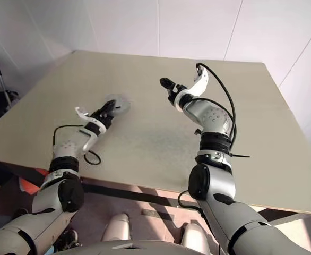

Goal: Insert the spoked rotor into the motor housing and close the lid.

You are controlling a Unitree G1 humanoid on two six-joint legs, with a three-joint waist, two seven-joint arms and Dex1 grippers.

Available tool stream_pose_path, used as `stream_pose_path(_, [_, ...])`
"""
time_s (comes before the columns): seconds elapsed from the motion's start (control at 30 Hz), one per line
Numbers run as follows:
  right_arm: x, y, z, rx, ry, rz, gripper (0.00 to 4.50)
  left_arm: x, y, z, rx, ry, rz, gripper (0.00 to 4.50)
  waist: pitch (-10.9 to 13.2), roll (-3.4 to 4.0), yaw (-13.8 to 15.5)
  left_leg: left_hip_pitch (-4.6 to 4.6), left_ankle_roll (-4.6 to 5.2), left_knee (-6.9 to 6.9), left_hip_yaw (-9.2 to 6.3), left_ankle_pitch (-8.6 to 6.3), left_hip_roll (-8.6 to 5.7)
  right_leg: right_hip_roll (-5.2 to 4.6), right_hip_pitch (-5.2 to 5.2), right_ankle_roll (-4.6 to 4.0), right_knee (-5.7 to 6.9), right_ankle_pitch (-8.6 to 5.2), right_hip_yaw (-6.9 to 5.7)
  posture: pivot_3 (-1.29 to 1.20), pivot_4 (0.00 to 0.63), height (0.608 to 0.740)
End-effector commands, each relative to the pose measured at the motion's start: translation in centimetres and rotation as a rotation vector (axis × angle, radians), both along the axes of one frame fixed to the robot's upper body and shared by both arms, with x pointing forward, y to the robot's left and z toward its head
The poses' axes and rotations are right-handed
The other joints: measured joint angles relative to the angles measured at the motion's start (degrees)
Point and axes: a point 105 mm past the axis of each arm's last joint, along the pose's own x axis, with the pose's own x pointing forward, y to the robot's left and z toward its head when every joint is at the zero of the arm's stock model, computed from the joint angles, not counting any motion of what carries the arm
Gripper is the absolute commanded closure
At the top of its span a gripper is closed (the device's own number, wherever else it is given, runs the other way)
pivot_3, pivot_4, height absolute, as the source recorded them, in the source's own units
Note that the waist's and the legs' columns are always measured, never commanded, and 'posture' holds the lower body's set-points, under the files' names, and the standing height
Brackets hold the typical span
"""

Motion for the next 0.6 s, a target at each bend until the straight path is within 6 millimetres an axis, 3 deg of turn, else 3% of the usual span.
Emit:
stream_pose_path(0.03, [0.0,0.4,1.6,0.006,-0.063,0.014,0.83,0.3,1.5,2.1,0.042,-0.064,0.066,2.35,0.0,-0.01,0.26,-0.01,0.0,0.01,0.0,0.0,0.0,0.0,0.0,0.0,0.0,0.0,0.0,0.0,0.0,0.74])
stream_pose_path(0.2, [0.1,1.3,1.3,0.0,-0.049,0.038,0.83,0.5,3.0,1.2,0.085,0.01,0.151,2.35,0.01,-0.07,1.12,-0.04,0.0,0.12,-0.03,0.0,0.01,-0.02,0.03,0.0,0.05,0.0,-0.02,0.0,0.0,0.74])
stream_pose_path(0.43, [0.3,1.7,0.6,0.004,-0.015,0.063,0.81,0.1,5.7,0.8,0.143,0.062,0.251,0.05,0.0,-0.09,1.09,0.02,0.0,0.18,-0.03,0.0,0.02,-0.01,0.05,0.0,0.14,0.0,0.02,0.0,0.0,0.74])
stream_pose_path(0.6, [0.3,2.2,-0.1,-0.008,0.011,0.102,0.81,-0.6,8.6,1.4,0.187,0.057,0.341,0.05,-0.01,-0.1,0.08,0.08,-0.01,0.2,-0.04,0.0,0.03,0.0,0.05,-0.09,0.22,-0.05,0.04,0.0,0.0,0.74])
